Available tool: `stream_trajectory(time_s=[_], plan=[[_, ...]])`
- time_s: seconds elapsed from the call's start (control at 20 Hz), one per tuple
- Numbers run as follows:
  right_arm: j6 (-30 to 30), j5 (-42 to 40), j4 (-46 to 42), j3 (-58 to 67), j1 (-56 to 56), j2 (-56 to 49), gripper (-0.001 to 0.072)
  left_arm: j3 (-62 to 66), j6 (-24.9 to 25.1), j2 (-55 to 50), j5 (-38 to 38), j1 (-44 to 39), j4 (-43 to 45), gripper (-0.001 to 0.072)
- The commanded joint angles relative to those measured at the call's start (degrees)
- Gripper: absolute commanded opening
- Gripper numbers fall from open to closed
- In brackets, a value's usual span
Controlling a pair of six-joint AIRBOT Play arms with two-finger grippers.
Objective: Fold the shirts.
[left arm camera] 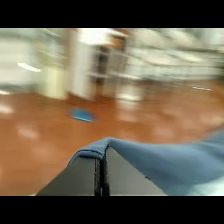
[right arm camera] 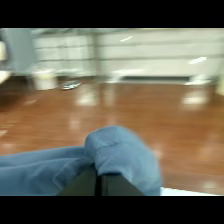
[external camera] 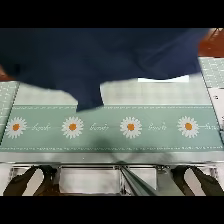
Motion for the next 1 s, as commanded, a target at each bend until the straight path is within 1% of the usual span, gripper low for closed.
stream_trajectory(time_s=[0.0,0.05,0.15,0.2,0.3,0.35,0.4,0.6,0.7,0.75,0.85,0.95], plan=[[5.33,6.51,-13.86,1.07,0.11,9.01,0.0024,2.6,-4.72,10.4,-2.75,0.9,21.75,0.0018],[7.39,7.37,-17.92,1.07,0.7,10.62,0.0024,2.58,-6.99,12.72,-3.69,-0.13,26.08,0.0018],[9.81,9.11,-21.94,1.07,3.15,12.04,0.0024,2.38,-7.61,15.76,-5.66,-2.69,31.12,0.0018],[10.6,11.15,-22.43,1.05,4.66,12.07,0.0024,1.95,-8.68,16.52,-6.14,-4.28,33.7,0.0018],[12.17,18.25,-22.27,1.01,6.14,10.78,0.0024,-0.28,-9.05,16.55,-6.91,-6.45,37.62,0.0018],[12.81,22.38,-22.12,0.94,6.14,9.42,0.0024,-2.75,-9.09,16.22,-6.91,-6.82,38.03,0.0018],[12.79,23.87,-20.74,-0.04,6.14,8.48,0.0024,-6.47,-10.16,15.67,-6.93,-6.73,37.62,0.0018],[11.08,20.65,-11.78,-11.89,6.14,5.79,0.0024,-26.75,-10.45,12.98,-5.75,-6.75,28.5,0.0018],[8.66,18.23,-7.8,-19.65,6.16,3.37,0.0024,-36.57,-9.18,10.08,-0.48,-6.75,24.46,0.0018],[6.82,15.06,-6.1,-24.0,6.38,1.64,0.0024,-40.3,-8.15,7.85,2.54,-6.75,23.28,0.0018],[3.15,7.96,-5.53,-30.73,8.26,-3.41,0.0025,-45.92,-8.15,1.49,7.43,-7.23,20.57,0.0018],[0.24,0.87,-5.51,-33.86,11.3,-11.39,0.0024,-49.0,-8.07,-5.7,14.01,-9.07,17.46,0.0018]])
